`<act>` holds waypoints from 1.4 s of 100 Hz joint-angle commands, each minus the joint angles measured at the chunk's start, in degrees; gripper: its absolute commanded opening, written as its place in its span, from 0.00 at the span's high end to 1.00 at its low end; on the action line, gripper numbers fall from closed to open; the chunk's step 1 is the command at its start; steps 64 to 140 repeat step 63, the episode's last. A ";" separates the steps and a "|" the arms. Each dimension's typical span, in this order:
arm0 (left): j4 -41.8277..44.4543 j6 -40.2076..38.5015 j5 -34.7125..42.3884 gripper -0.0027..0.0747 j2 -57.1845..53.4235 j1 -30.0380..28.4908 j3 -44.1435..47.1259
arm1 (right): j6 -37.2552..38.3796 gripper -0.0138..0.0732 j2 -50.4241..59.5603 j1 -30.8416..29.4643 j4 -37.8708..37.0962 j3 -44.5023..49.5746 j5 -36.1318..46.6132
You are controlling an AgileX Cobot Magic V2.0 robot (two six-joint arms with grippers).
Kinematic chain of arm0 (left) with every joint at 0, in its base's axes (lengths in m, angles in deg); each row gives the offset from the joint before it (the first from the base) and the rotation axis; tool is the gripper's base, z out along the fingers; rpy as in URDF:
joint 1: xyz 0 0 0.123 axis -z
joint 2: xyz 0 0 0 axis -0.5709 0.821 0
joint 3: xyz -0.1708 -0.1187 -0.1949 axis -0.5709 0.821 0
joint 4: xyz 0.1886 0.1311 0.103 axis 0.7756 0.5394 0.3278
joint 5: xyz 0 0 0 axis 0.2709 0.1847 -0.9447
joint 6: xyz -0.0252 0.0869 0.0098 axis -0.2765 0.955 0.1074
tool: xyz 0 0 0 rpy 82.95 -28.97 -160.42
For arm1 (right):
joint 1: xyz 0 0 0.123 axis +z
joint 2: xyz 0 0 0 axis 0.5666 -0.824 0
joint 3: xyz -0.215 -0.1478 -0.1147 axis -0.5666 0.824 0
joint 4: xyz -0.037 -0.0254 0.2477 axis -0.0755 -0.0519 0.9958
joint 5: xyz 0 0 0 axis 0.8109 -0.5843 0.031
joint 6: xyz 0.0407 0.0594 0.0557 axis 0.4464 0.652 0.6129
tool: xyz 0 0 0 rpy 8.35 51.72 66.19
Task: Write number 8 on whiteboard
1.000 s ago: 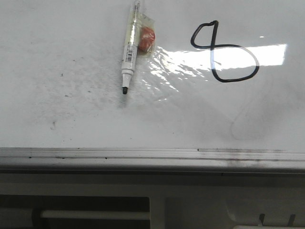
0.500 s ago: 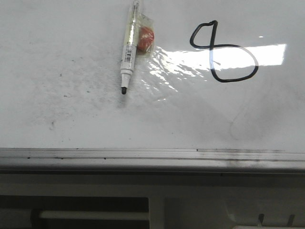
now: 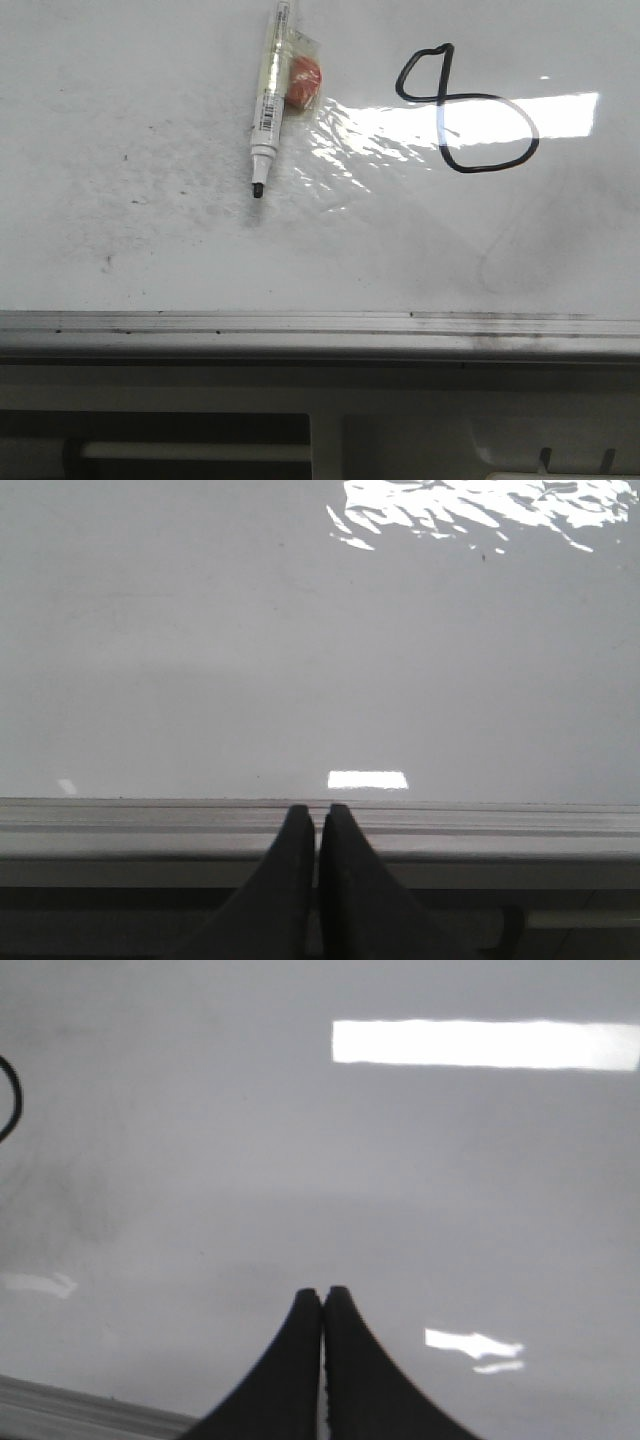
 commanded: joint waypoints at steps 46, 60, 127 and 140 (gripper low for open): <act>0.01 -0.63 2.80 0.99 -1.39 -0.08 2.24 | 0.12 0.92 6.53 -1.28 0.37 0.61 -10.90; 0.01 -0.63 2.80 0.99 -1.39 -0.08 2.24 | 0.12 0.92 6.53 -1.28 0.37 0.61 -10.90; 0.01 -0.63 2.80 0.99 -1.39 -0.08 2.24 | 0.12 0.92 6.53 -1.28 0.37 0.61 -10.90; 0.01 -0.63 2.80 0.99 -1.39 -0.08 2.24 | 0.12 0.92 6.53 -1.28 0.37 0.61 -10.90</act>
